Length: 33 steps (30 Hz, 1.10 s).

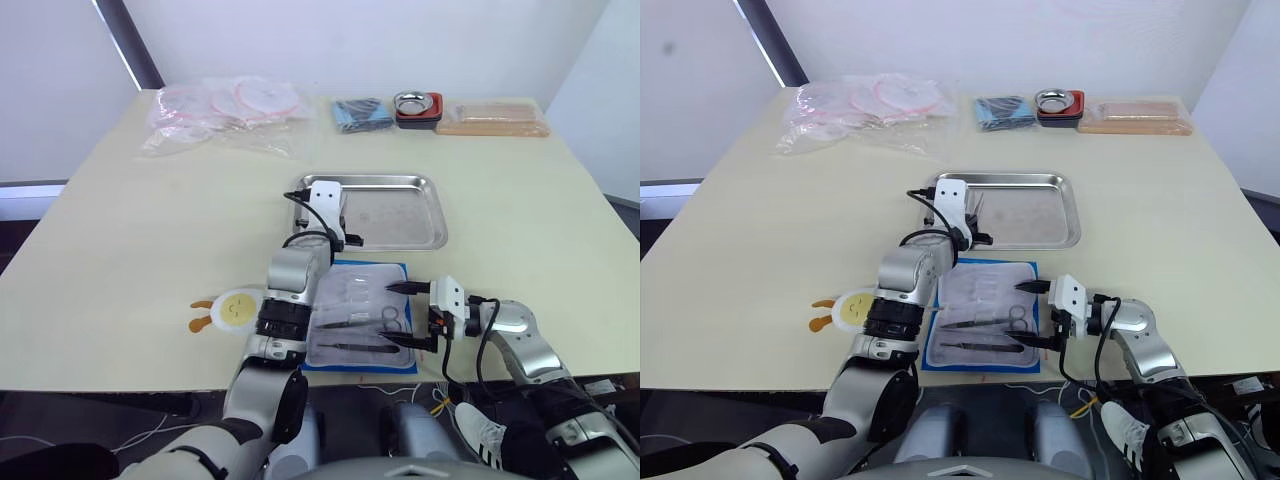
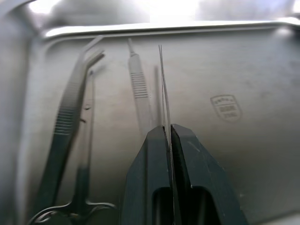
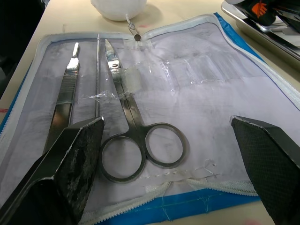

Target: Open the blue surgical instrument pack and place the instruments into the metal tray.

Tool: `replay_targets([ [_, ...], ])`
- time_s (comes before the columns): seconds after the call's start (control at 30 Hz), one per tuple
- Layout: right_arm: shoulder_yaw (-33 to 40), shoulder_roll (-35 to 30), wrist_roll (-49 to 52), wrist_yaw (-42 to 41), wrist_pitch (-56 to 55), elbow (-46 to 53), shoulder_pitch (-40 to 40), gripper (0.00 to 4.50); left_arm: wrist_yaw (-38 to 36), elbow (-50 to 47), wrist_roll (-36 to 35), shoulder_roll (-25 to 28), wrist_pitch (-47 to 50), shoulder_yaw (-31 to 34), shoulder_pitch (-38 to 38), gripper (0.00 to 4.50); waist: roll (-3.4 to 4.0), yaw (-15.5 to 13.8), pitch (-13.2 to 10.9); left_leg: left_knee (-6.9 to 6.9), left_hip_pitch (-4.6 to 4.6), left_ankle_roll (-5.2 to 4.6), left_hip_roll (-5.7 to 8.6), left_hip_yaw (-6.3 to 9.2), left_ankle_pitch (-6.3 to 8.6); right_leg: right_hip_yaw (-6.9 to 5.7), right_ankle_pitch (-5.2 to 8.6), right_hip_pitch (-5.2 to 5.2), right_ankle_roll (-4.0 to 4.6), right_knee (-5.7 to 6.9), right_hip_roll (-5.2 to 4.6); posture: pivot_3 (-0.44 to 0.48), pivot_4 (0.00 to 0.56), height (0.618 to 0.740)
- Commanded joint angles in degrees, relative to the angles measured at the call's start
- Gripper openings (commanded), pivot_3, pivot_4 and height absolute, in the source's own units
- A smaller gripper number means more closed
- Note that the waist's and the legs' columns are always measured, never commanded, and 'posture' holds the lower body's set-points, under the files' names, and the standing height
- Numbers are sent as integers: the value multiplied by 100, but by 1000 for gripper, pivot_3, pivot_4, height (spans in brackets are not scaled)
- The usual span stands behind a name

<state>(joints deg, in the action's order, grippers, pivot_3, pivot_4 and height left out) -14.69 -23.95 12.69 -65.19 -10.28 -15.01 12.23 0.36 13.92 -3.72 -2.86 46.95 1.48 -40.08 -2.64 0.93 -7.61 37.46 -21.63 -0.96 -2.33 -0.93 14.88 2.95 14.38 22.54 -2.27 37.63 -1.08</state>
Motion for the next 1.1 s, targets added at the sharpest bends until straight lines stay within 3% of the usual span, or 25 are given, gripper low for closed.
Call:
replay_targets([
  [0.03,-292,-37,-410,88,241,-515,-399,4500,66,84,-93,-132,-78,74,-225,39,0,0,0,0,0,0,0,0,0,0,0,0,0,0,0,0,150,740],
  [0.3,-291,-40,-404,130,251,-476,-425,4500,50,323,-146,-149,-113,130,-241,39,0,0,0,-2,-1,0,0,0,0,-4,0,0,0,-2,0,0,150,740],
  [0.33,-289,-39,-402,135,253,-473,-424,4500,118,333,-129,-144,-149,161,-247,534,0,0,0,-2,0,0,0,0,0,-3,0,0,0,-2,0,0,150,740],
  [0.4,-285,-43,-399,136,253,-473,-424,4500,164,349,-112,-131,-189,179,-265,934,0,0,0,-2,-1,0,0,0,0,-3,0,0,0,-2,0,0,150,740],
  [0.47,-284,-45,-396,134,256,-472,-428,4500,198,346,-77,-114,-247,153,-274,1821,0,0,0,-2,-1,0,0,1,0,-3,1,0,0,-2,0,0,150,740],
  [0.8,-286,-51,-397,126,246,-473,-432,4500,-180,100,-128,-37,-467,-67,-245,1821,0,0,-1,-2,-2,0,0,0,0,-6,0,0,0,-3,0,0,150,740],
  [1.1,-269,-66,-377,103,254,-482,-439,4500,-2429,-594,-539,892,-1510,-658,139,1821,6,11,-4,-6,-3,1,-1,-2,0,-4,1,2,3,-5,-1,0,150,740],
])
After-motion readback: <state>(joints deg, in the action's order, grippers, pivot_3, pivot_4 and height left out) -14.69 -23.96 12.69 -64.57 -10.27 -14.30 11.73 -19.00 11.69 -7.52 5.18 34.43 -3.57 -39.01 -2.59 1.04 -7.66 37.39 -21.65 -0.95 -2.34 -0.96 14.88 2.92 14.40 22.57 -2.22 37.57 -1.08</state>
